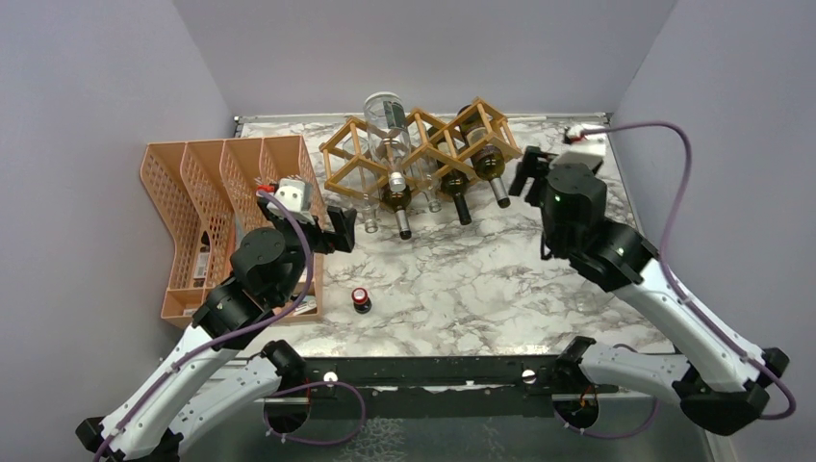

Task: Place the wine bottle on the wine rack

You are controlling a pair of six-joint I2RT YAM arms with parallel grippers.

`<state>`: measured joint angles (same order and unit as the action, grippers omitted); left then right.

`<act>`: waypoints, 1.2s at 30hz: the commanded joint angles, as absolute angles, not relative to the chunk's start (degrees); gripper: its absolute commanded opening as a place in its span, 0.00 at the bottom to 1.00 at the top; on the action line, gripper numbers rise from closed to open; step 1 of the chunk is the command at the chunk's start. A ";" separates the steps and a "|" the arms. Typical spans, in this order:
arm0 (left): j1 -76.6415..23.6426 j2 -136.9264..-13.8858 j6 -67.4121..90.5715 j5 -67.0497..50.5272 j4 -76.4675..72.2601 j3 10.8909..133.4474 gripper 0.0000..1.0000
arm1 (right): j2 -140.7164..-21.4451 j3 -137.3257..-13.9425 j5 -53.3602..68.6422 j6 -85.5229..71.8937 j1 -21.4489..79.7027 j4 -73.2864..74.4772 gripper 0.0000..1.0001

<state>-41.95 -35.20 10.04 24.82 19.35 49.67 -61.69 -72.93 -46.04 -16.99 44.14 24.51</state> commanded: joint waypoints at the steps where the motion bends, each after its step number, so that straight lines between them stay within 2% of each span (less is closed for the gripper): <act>1: -41.65 -35.57 10.37 22.79 16.54 49.78 0.99 | -52.90 -68.23 -61.73 -15.75 43.94 31.96 0.77; 8: -41.66 -37.99 10.37 20.56 15.57 50.40 0.99 | -47.58 -63.58 -73.89 -18.06 43.84 36.95 0.81; 22: -41.66 -38.47 10.76 19.01 15.55 50.64 0.99 | -43.16 -58.65 -73.70 -17.87 38.75 37.61 0.87; 31: -41.66 -38.28 10.90 18.44 15.76 50.73 0.99 | -33.96 -50.35 -76.57 -23.04 38.67 36.31 0.86; 36: -41.62 -38.36 10.90 18.52 15.87 50.72 0.99 | -35.09 -48.04 -77.22 -20.86 38.67 32.53 0.84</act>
